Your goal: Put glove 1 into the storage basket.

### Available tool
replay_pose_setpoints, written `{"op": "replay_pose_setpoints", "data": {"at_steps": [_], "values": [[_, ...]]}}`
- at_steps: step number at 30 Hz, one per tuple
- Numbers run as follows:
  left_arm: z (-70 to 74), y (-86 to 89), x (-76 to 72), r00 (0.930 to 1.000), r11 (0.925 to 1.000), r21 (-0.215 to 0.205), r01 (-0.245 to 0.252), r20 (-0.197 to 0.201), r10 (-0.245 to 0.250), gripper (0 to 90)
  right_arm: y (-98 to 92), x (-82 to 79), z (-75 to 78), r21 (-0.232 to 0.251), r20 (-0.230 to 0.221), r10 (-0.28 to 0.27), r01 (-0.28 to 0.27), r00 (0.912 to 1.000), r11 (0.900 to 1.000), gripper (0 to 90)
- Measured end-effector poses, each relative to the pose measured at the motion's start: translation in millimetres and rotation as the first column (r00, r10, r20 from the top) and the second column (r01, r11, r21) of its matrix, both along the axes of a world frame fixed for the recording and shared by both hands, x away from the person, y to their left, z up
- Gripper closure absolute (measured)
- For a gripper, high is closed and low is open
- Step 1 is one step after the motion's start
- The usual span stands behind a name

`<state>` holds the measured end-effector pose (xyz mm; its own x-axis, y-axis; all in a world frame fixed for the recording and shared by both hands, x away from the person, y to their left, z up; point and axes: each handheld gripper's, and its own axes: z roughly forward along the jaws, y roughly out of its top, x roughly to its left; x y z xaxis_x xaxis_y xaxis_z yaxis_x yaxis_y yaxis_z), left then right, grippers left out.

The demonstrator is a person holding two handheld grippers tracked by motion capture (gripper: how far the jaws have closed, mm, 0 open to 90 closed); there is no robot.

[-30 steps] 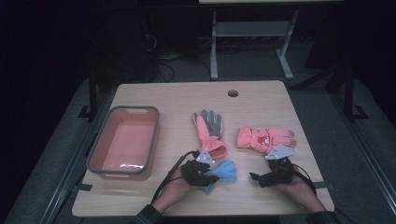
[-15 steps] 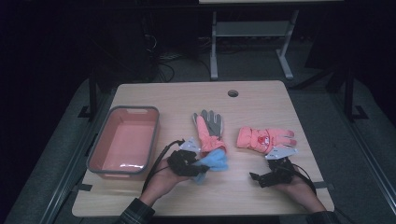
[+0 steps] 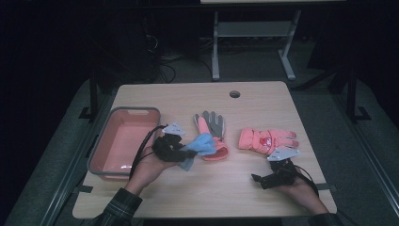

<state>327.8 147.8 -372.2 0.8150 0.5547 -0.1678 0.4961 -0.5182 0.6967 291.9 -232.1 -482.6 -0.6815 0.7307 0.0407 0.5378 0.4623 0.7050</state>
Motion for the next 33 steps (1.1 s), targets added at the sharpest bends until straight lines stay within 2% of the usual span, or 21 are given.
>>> {"op": "replay_pose_setpoints", "data": {"at_steps": [2, 9, 14, 19, 24, 27, 33], "values": [[5.2, 7.3, 4.4, 0.9998, 0.9998, -0.01, -0.02, 0.007, 0.02, 71.8, 0.0, 0.1, -0.1, -0.001, 0.001, 0.0, 0.0, 1.0, 1.0, 2.2], [20.6, 32.1, 18.6, 0.9965, 0.9972, 0.0, -0.075, 0.036, 0.075, 71.7, -0.1, 0.2, -0.2, -0.001, 0.002, 0.001, -0.001, 1.0, 1.0, 2.2], [28.9, 51.4, 29.3, 0.9921, 0.9934, 0.019, -0.113, 0.057, 0.112, 71.6, -0.1, 0.2, -0.2, -0.001, 0.002, 0.001, -0.001, 1.0, 1.0, 2.2], [33.2, 70.8, 40.2, 0.9842, 0.9859, 0.023, -0.166, 0.068, 0.164, 71.6, -0.2, 0.2, -0.1, -0.002, 0.001, 0.002, -0.002, 1.0, 1.0, 2.2], [33.9, 92.6, 51.4, 0.9711, 0.9739, 0.032, -0.225, 0.09, 0.221, 71.6, -0.2, 0.1, 0.0, -0.002, 0.001, 0.002, -0.002, 1.0, 1.0, 2.2], [31.7, 103.9, 57.6, 0.9622, 0.9642, 0.047, -0.261, 0.094, 0.256, 71.5, -0.2, 0.1, 0.0, -0.003, 0.0, 0.002, -0.002, 1.0, 1.0, 2.2], [18.6, 125.5, 72.1, 0.9398, 0.9387, 0.068, -0.338, 0.078, 0.333, 71.4, 0.0, 0.1, 0.1, -0.002, -0.002, 0.0, 0.0, 1.0, 1.0, 2.2]]}}
